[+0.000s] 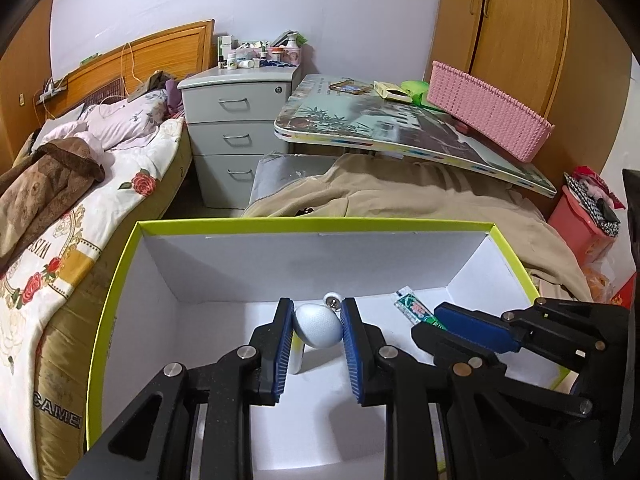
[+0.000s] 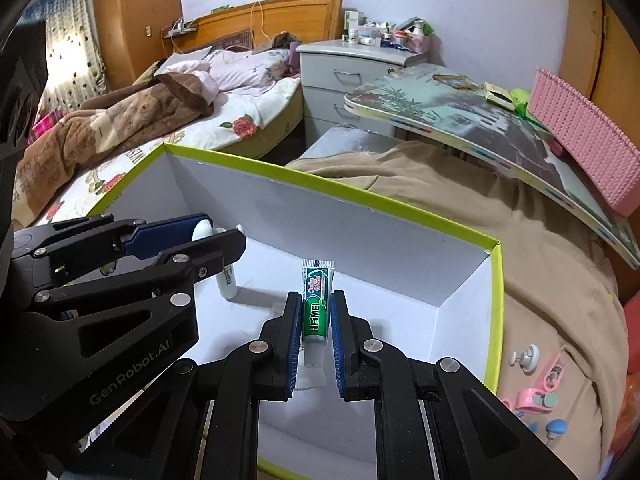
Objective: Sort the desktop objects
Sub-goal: 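Lower the white knob into the box and open the left tool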
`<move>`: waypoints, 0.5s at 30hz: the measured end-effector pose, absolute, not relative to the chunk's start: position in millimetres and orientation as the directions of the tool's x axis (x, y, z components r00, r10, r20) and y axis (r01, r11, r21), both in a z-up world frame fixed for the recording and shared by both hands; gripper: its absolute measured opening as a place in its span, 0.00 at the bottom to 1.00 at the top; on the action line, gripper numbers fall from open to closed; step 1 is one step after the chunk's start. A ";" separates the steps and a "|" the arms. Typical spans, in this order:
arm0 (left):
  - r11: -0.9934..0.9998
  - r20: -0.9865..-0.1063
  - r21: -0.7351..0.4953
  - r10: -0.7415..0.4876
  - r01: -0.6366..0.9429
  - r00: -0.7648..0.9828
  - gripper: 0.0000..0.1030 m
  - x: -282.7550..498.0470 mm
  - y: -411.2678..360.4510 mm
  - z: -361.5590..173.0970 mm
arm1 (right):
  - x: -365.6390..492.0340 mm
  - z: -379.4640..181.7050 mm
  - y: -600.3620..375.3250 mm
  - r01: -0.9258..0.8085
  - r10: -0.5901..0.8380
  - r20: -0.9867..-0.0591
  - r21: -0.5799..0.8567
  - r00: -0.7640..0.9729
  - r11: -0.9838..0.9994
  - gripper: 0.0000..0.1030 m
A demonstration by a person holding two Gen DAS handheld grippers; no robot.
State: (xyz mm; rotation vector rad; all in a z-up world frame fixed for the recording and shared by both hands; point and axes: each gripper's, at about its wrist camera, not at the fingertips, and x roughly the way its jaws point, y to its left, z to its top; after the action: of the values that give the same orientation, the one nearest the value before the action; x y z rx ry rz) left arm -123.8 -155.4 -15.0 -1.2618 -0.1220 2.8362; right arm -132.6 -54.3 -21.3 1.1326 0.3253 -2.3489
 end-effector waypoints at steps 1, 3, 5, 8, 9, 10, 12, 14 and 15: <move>-0.996 -0.740 -0.085 0.063 0.000 -0.670 0.24 -124.5 -155.3 -15.1 | -133.4 -22.3 -54.5 0.539 -0.338 -0.784 0.005 -0.521 -0.842 0.14; -0.996 -0.741 -0.086 0.064 0.000 -0.669 0.24 -126.6 -155.2 -15.2 | -135.3 -24.6 -54.7 0.536 -0.333 -0.789 0.006 -0.516 -0.844 0.14; -0.997 -0.741 -0.082 0.062 -0.001 -0.668 0.24 -127.8 -154.8 -15.3 | -136.3 -26.1 -54.4 0.534 -0.331 -0.792 0.008 -0.513 -0.845 0.14; -0.997 -0.754 -0.080 0.061 -0.001 -0.654 0.24 -129.5 -154.3 -19.2 | -136.8 -26.9 -54.0 0.533 -0.330 -0.792 0.008 -0.513 -0.846 0.14; -0.997 -0.757 -0.080 0.061 0.000 -0.650 0.24 -129.9 -154.2 -20.5 | -137.2 -27.3 -54.0 0.532 -0.330 -0.793 0.009 -0.512 -0.846 0.14; -0.997 -0.758 -0.075 0.053 0.005 -0.650 0.24 -129.9 -154.0 -21.5 | -137.5 -27.7 -54.0 0.532 -0.328 -0.794 0.008 -0.511 -0.847 0.14; -0.998 -0.755 -0.059 0.039 0.009 -0.655 0.24 -128.7 -152.9 -21.7 | -138.1 -28.7 -54.0 0.530 -0.325 -0.797 0.006 -0.510 -0.848 0.14; -0.998 -0.757 -0.067 0.048 0.005 -0.651 0.24 -129.1 -153.3 -22.3 | -138.7 -30.2 -54.1 0.528 -0.320 -0.802 0.007 -0.505 -0.849 0.14; -0.998 -0.759 -0.070 0.050 0.005 -0.650 0.24 -129.3 -153.6 -22.6 | -138.9 -30.9 -54.3 0.527 -0.318 -0.804 0.006 -0.502 -0.850 0.14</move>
State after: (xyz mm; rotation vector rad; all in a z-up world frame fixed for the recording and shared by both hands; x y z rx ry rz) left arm -129.3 -153.6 -22.6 -1.3038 -0.1018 2.8292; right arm -138.9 -54.3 -30.9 1.1837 0.3297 -2.3412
